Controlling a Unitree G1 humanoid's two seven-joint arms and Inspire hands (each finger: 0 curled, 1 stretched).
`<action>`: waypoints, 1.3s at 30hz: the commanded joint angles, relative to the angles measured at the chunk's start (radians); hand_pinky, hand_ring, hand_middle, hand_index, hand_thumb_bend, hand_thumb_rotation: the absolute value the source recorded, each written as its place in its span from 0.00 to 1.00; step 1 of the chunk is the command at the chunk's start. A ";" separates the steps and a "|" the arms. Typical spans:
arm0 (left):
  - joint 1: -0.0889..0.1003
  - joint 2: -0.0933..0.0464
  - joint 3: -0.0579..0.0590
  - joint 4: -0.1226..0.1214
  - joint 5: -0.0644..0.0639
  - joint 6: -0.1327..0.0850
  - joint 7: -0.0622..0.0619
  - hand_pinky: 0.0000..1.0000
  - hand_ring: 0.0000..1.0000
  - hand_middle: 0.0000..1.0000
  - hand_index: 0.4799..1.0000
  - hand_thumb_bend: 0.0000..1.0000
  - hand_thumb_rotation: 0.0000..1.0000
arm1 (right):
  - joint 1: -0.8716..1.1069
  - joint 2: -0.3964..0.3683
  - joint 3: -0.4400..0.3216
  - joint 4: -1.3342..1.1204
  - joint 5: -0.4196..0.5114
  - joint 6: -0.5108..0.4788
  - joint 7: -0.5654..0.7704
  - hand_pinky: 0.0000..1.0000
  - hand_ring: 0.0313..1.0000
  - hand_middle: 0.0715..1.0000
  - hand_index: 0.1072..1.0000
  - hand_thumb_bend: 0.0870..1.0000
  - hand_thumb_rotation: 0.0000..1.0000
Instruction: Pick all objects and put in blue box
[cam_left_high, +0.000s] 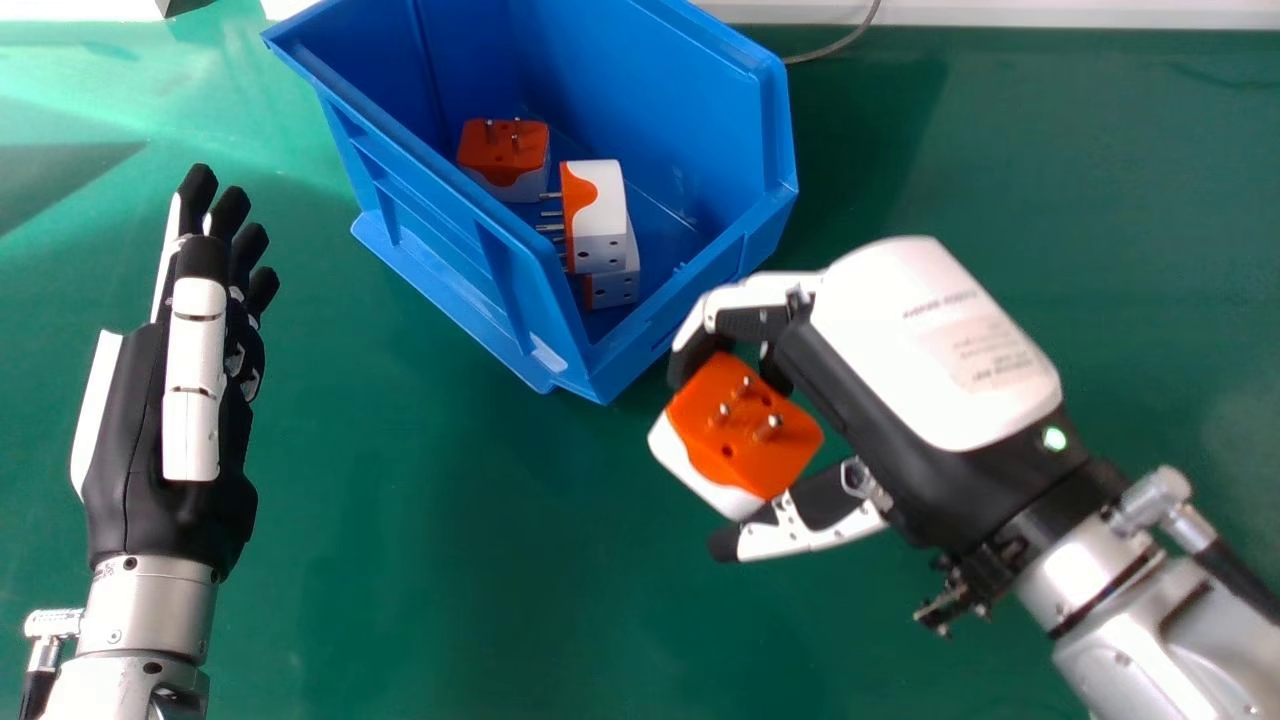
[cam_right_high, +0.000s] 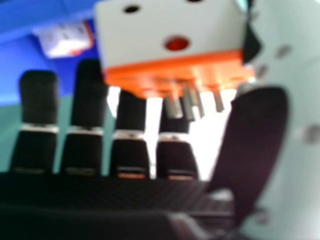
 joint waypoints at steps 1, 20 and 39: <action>0.003 0.006 -0.001 -0.026 0.009 -0.007 0.003 1.00 0.99 1.00 1.00 0.49 0.98 | -0.040 0.015 -0.017 -0.029 0.025 -0.012 -0.007 0.31 0.39 0.45 0.45 0.44 0.00; 0.003 0.010 0.002 -0.022 -0.005 0.001 -0.028 1.00 1.00 1.00 1.00 0.45 1.00 | -0.299 0.126 0.044 0.110 -0.053 -0.018 -0.052 0.31 0.40 0.47 0.45 0.44 0.00; 0.015 0.013 0.008 -0.030 -0.002 0.002 -0.018 1.00 1.00 1.00 1.00 0.48 0.99 | -0.473 0.084 0.029 0.261 -0.102 -0.016 -0.071 0.31 0.39 0.45 0.46 0.44 0.00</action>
